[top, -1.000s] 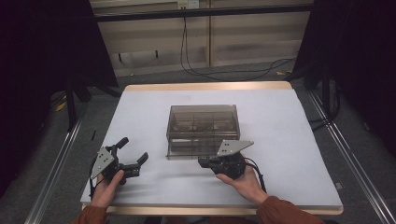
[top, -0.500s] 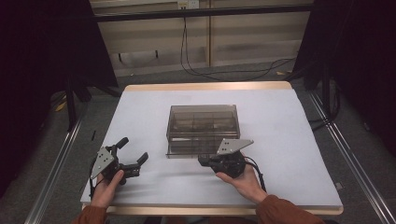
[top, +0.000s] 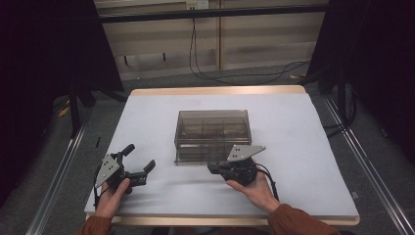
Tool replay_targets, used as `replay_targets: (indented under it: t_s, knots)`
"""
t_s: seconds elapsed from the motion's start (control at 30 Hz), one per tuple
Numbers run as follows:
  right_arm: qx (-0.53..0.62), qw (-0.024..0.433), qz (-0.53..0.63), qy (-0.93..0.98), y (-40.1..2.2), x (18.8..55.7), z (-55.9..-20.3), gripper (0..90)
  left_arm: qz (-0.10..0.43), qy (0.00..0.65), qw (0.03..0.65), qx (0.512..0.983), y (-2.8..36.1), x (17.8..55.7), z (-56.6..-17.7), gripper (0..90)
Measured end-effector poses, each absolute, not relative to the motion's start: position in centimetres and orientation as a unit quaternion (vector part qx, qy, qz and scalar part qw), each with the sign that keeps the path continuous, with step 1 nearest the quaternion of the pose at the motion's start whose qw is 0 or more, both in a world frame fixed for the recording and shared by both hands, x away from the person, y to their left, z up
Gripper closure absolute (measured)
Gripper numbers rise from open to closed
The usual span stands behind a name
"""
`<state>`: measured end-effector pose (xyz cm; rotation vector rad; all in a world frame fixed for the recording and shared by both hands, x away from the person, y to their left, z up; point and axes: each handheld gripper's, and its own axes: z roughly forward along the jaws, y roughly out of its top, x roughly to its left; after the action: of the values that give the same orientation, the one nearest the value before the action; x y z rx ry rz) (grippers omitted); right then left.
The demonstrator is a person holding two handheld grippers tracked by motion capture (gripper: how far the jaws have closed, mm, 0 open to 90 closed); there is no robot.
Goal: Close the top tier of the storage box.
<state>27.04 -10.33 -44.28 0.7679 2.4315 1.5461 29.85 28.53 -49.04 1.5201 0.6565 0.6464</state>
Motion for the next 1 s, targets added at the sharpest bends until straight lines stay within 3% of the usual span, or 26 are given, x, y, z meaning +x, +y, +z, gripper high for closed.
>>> replay_targets:
  t_s: [1.0]
  knots:
    - [0.262,0.086,0.516,0.811,-10.6,27.47,-44.27,90.0,0.282,0.287,0.631,0.663,28.52,29.87,-49.04,1.6]
